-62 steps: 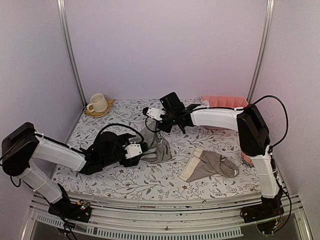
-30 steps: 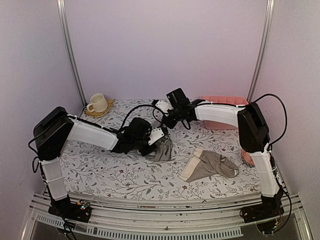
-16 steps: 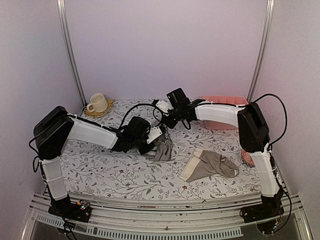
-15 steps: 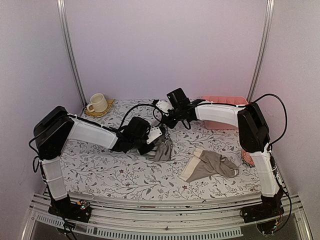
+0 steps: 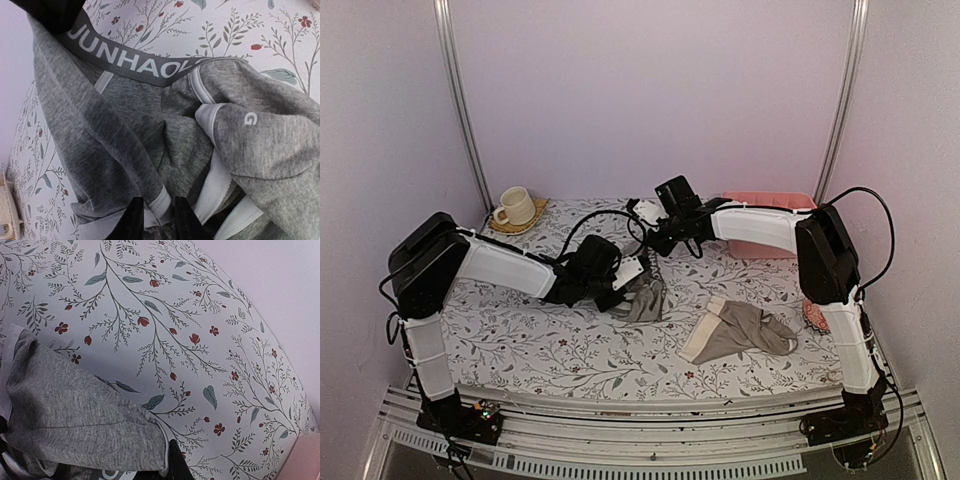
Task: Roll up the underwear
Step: Pick up the underwear from the center of the board.
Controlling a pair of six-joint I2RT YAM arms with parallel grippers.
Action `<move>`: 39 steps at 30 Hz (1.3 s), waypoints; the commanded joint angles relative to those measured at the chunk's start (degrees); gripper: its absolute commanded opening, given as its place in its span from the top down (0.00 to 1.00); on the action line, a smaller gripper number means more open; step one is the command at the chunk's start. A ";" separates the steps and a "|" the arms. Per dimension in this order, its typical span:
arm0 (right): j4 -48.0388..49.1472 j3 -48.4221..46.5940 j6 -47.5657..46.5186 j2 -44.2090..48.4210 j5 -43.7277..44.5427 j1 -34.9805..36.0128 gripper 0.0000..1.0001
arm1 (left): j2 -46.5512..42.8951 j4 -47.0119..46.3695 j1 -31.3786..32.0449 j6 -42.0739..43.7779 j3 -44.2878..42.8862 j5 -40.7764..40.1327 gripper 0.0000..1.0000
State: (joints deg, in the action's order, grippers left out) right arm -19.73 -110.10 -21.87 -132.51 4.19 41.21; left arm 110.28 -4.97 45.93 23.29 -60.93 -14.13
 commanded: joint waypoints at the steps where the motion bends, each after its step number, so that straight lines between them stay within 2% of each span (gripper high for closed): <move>1: -0.14 -1.52 -0.19 -1.26 0.47 -0.30 0.98 | 1.08 0.92 -0.94 -0.36 -0.86 -0.26 0.73; 4: -0.22 -1.47 -0.19 -1.26 0.42 -0.34 0.98 | 1.06 1.60 -1.06 -1.01 -1.05 0.50 0.59; 7: -0.17 -1.52 -0.28 -1.26 0.34 -0.26 0.98 | 1.78 2.28 -1.03 -1.72 -1.92 -0.17 0.57; 13: -0.14 -1.52 -0.45 -1.26 0.24 -0.30 0.98 | 4.18 2.41 -1.12 -1.60 -2.51 -1.61 0.73; 19: -0.20 -1.43 -0.75 -1.23 0.47 -0.34 0.98 | 3.19 2.32 -1.45 -1.44 -2.12 -2.40 0.99; 26: -0.88 0.32 -3.07 1.66 -0.64 -0.29 0.98 | -7.79 0.13 -3.22 1.63 -1.88 -3.49 1.00; 31: -2.55 2.34 -6.40 5.92 -2.57 0.04 0.98 | -15.73 -0.35 -3.82 4.72 -2.11 -1.21 1.00; 39: -14.38 1.38 -11.43 16.94 -4.65 1.82 0.99 | -25.68 0.83 -4.48 11.75 0.77 -0.01 1.00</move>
State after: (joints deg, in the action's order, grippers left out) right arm -26.28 -107.92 -29.32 -123.42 1.10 41.60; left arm 89.45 -3.14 42.61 30.22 -62.26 -15.53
